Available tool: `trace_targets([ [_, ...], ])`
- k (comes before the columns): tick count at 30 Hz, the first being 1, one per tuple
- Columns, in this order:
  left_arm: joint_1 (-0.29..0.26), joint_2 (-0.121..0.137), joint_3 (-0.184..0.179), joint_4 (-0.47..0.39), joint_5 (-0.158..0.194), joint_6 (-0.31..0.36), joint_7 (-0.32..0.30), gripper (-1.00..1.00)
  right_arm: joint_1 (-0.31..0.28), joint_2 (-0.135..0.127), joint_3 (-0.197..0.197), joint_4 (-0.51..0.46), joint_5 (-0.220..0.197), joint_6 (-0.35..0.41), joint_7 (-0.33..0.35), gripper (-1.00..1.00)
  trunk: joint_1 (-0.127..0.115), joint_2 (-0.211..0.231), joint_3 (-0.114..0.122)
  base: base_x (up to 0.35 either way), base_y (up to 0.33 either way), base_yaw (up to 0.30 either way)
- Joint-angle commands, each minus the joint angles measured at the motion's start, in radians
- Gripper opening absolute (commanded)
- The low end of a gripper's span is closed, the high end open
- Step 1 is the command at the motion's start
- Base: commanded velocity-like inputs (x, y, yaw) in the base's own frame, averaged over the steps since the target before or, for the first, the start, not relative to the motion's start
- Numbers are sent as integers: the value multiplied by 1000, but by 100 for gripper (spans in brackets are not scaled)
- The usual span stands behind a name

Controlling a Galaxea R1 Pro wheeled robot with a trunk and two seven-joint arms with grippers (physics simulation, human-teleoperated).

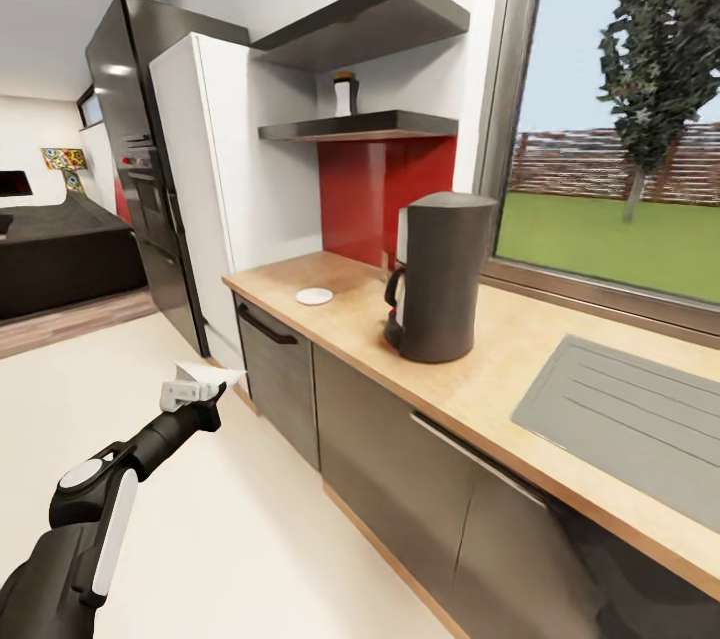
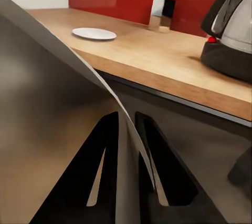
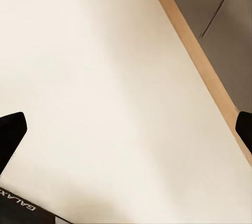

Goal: Set up a coffee station on the kitchen countertop: keep the coffee maker on the countertop, move the bottle of coffee from the kitchen shelf to the counter next to the coffee maker, place a paper coffee filter on top of the coffee maker, put the saucer next to the coffee maker with the coffee cup on the saucer, and place the electric kettle next to the coffee maker.

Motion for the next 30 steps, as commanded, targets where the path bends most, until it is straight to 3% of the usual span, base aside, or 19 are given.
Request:
trace_targets([
  [1,-1,0,1,-1,0,6,-6,-100,-1,-1,4,0,3,-3,-1,100,1,-1,-1,304,146,0],
  [15,-1,0,1,1,-1,6,-6,-100,-1,-1,5,0,4,-3,-1,100,1,-1,-1,270,189,-6],
  [30,-1,0,1,1,-1,6,-6,-100,-1,0,5,0,4,-2,-1,100,1,-1,2,37,120,-179],
])
